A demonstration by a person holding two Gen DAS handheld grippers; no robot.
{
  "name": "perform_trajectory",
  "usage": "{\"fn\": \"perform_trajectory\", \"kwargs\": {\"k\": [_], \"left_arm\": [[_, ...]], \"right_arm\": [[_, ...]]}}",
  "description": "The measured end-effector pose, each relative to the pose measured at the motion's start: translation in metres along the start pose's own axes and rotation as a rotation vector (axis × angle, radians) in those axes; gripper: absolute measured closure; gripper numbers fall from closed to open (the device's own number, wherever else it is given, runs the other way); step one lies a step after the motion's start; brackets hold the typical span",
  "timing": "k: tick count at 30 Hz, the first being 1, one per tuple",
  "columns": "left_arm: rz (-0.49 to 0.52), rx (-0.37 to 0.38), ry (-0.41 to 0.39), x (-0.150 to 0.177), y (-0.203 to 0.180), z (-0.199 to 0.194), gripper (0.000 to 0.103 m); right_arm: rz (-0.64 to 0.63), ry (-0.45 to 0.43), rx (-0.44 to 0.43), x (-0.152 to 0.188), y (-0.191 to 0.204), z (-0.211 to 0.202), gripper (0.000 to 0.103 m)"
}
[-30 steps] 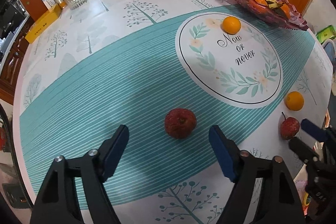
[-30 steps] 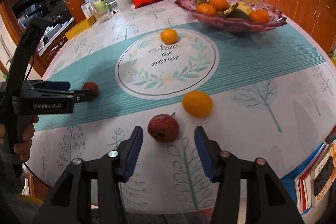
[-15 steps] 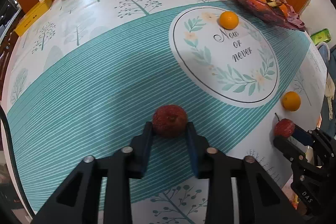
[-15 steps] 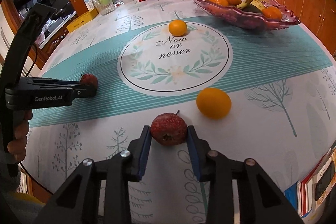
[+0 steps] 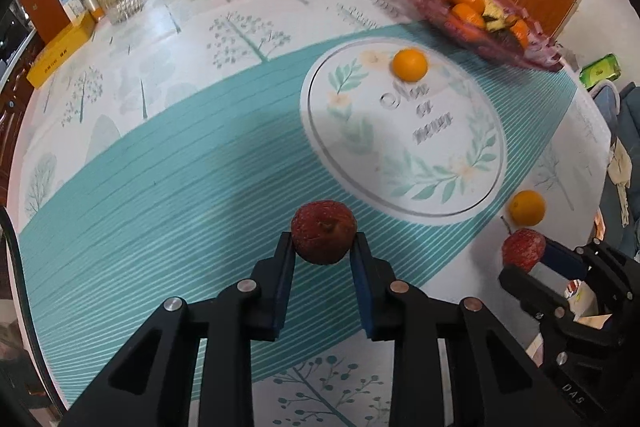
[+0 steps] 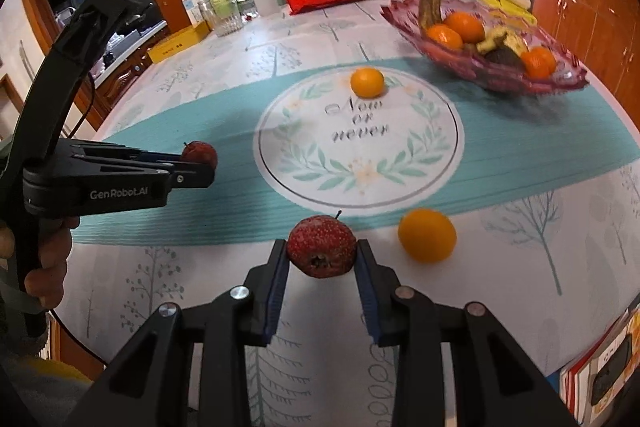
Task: Organize fruits
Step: 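Carry the red plum with the left gripper while the right gripper carries its plum toward the bowl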
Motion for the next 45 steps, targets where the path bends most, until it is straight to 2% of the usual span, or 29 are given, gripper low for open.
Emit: {"fn": "perform_trajectory", "kwargs": {"k": [12, 25, 35, 45], "left_arm": [[0.074, 0.026, -0.107, -0.039, -0.056, -0.046, 0.077], [0.083, 0.048, -0.196, -0.092, -0.13, -0.071, 0.077], [0.035, 0.046, -0.224, -0.132, -0.17, -0.061, 0.077], [-0.033, 0.02, -0.197, -0.16, -0.19, -0.025, 0.077]], "right_arm": [[-0.026, -0.111, -0.038, -0.035, -0.015, -0.042, 0.07], [-0.055, -0.187, -0.027, -0.073, -0.079, -0.081, 0.07], [-0.078, -0.205, -0.033, -0.103, -0.14, -0.092, 0.07], [-0.045, -0.153, -0.035, -0.131, -0.203, -0.063, 0.07]]}}
Point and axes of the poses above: each gripper's, at about its wrist camera, not at the fingertips, and z roughly the way its jaws point, y to its left, x to its underside, the point moved 3 cm from there along z, roughly the way its jaws point, and after that the axes turned 3 degrees about x, right-handed, at the moved point
